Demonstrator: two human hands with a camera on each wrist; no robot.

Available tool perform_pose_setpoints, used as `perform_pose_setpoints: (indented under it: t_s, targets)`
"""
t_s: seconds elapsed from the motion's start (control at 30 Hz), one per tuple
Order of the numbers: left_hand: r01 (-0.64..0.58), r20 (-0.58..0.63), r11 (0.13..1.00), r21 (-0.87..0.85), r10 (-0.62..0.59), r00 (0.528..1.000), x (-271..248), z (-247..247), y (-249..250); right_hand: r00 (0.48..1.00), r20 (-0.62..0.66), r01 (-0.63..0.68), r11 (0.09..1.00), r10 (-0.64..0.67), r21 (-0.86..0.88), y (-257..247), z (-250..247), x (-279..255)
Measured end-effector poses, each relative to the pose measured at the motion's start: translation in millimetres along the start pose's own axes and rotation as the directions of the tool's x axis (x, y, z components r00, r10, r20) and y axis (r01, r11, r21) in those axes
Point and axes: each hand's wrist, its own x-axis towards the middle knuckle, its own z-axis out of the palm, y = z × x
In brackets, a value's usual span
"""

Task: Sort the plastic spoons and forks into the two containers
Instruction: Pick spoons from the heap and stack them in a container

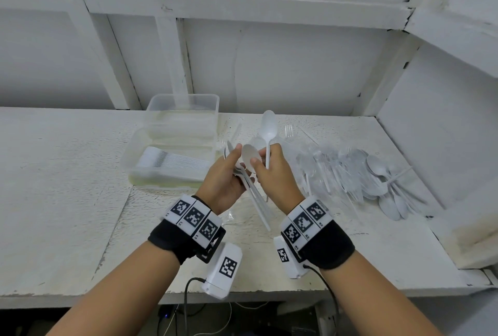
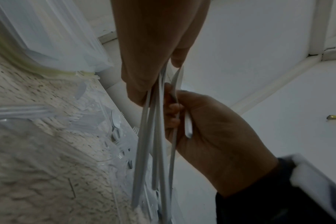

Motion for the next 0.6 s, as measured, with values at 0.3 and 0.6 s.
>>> perform_pose_setpoints:
  t_s: [0.3, 0.6]
  targets:
    - [-0.099, 0.106, 0.995, 0.015, 0.097, 0.990, -9.0, 5.6, -5.1, 0.986, -0.080, 0.117, 0.948, -0.147, -0.295, 0.4, 13.0, 0.0]
    - [-0.125, -0.201, 0.987, -0.097, 0.104, 0.974, -2.8, -13.9, 5.1, 0.994, 0.038, 0.112, 0.962, -0.105, -0.250, -3.3, -12.0, -5.6]
